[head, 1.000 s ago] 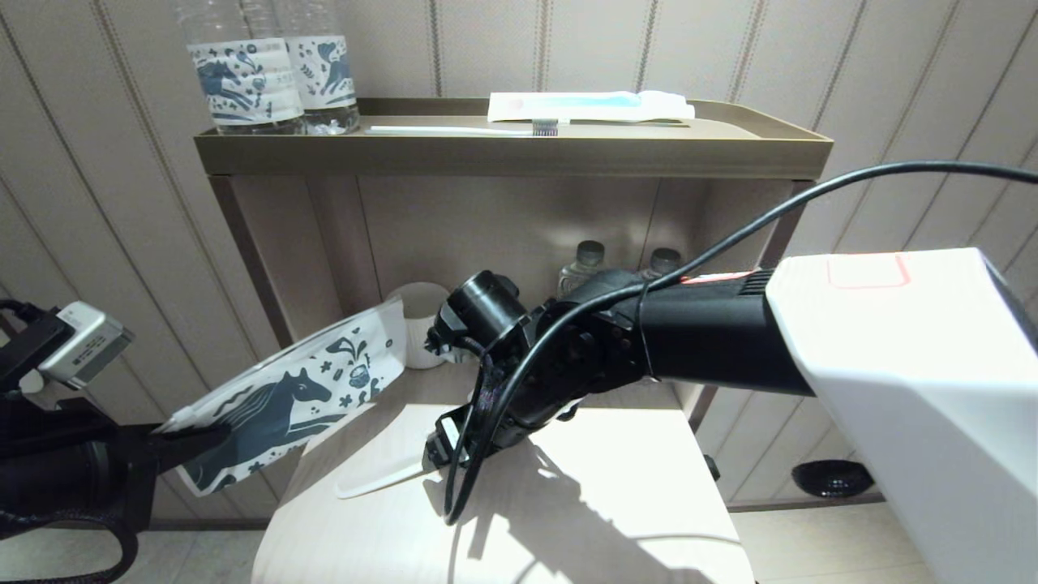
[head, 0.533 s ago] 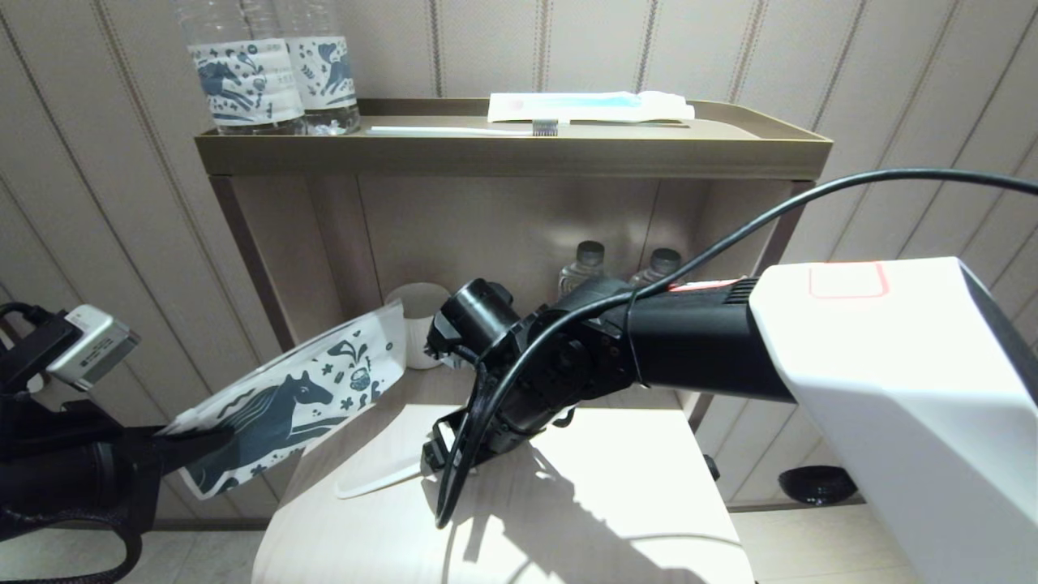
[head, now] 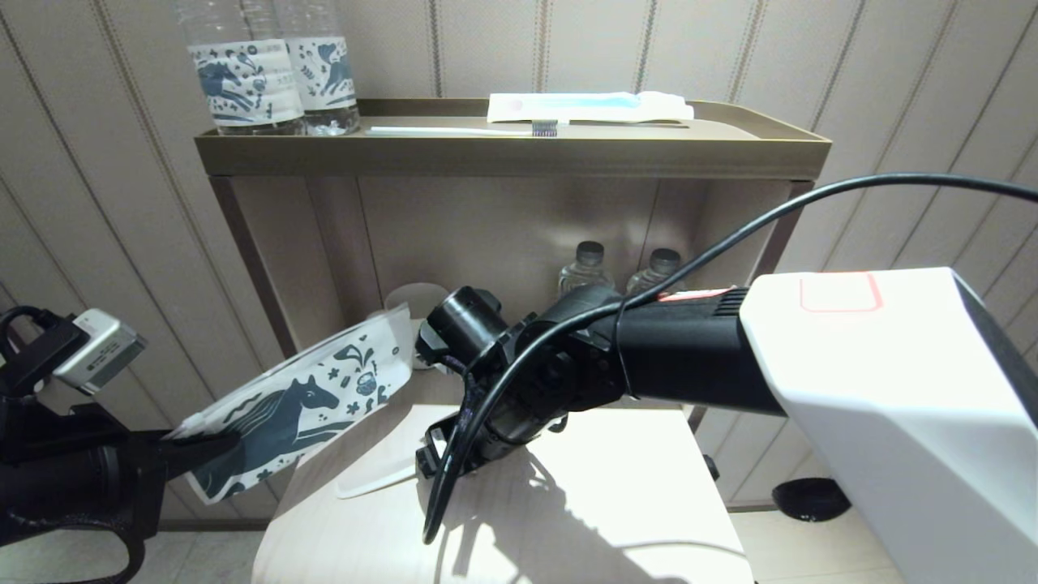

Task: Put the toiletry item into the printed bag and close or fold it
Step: Pick up the toothpaste

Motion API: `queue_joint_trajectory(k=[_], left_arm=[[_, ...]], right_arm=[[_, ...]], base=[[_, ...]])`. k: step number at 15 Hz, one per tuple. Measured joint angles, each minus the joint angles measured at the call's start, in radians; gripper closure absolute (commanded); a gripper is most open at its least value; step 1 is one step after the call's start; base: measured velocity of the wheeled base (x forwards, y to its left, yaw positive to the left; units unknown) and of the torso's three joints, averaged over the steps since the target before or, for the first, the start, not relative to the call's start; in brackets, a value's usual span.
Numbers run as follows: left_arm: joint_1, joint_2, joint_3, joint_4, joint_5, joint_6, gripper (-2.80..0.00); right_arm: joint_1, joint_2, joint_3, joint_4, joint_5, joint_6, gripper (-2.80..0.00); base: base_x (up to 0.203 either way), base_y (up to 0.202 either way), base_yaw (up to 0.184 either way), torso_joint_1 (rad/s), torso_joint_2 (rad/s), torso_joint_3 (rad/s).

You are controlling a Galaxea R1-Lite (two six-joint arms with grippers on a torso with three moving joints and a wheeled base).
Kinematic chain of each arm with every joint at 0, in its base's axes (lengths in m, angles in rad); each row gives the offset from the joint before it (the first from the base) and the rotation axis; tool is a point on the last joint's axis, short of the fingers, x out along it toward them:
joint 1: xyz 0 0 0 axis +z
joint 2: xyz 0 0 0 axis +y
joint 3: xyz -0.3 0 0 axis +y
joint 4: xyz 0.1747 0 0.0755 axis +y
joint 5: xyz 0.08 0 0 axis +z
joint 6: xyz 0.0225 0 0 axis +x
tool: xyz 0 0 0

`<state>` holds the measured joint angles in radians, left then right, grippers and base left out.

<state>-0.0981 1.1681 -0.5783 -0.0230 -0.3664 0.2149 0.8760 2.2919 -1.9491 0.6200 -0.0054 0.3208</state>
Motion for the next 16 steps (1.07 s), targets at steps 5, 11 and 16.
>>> queue_joint_trajectory(k=[5, 11, 16], left_arm=[[0.001, -0.004, 0.0, 0.0, -0.019, -0.001, 0.0], [0.001, -0.005, 0.001, 0.0, -0.021, -0.001, 0.0], [0.001, 0.0, 0.003, 0.0, -0.033, -0.001, 0.0]], right_arm=[[0.014, 0.022, 0.015, 0.0, -0.073, -0.009, -2.8], [0.02, 0.002, 0.09, -0.006, -0.161, -0.024, -2.8], [0.024, 0.01, 0.075, -0.003, -0.179, -0.033, -2.8]], base=[[0.0, 0.0, 0.0, 0.0, 0.0, 0.0], [0.0, 0.0, 0.0, 0.0, 0.0, 0.0], [0.0, 0.0, 0.0, 0.0, 0.0, 0.0]])
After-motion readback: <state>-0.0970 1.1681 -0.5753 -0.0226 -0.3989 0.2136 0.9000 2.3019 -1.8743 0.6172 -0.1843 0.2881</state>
